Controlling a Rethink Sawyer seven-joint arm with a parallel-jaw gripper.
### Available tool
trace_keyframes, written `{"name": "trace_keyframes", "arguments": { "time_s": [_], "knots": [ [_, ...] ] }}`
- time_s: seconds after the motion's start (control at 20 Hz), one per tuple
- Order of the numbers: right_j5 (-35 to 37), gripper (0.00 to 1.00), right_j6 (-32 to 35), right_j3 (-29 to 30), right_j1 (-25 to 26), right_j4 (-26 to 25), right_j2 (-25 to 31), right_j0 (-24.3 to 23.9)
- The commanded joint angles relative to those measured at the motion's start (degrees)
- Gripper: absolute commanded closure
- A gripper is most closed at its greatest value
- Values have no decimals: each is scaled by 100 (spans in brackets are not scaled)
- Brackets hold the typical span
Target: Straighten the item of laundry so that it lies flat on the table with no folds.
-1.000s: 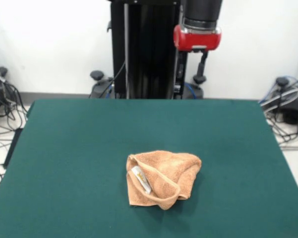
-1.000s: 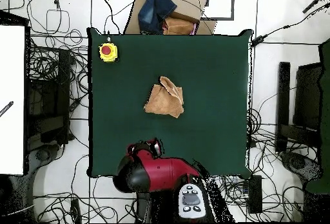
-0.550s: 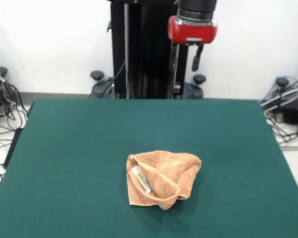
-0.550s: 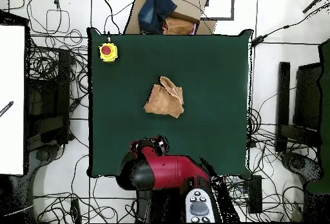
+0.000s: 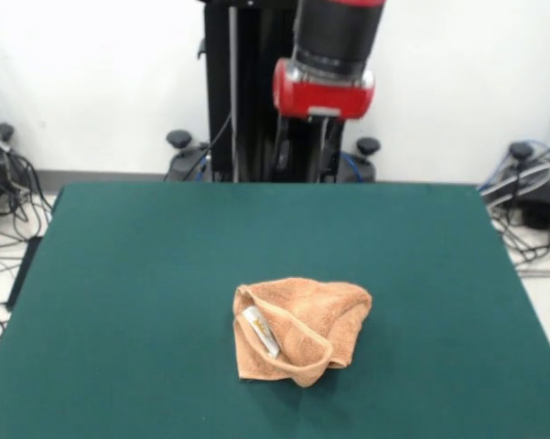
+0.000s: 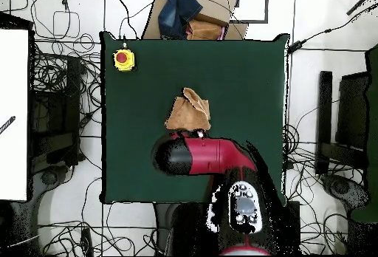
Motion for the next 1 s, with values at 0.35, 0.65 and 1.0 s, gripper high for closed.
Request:
{"name": "trace_keyframes", "arguments": {
  "time_s": [0.35,0.65,1.0],
  "knots": [
    [691,0,939,-2004,1183,452,-67,77],
    [603,0,925,-1899,1185,498,5,105],
    [347,0,1053,-1857,1397,506,-39,208]
  ]
}}
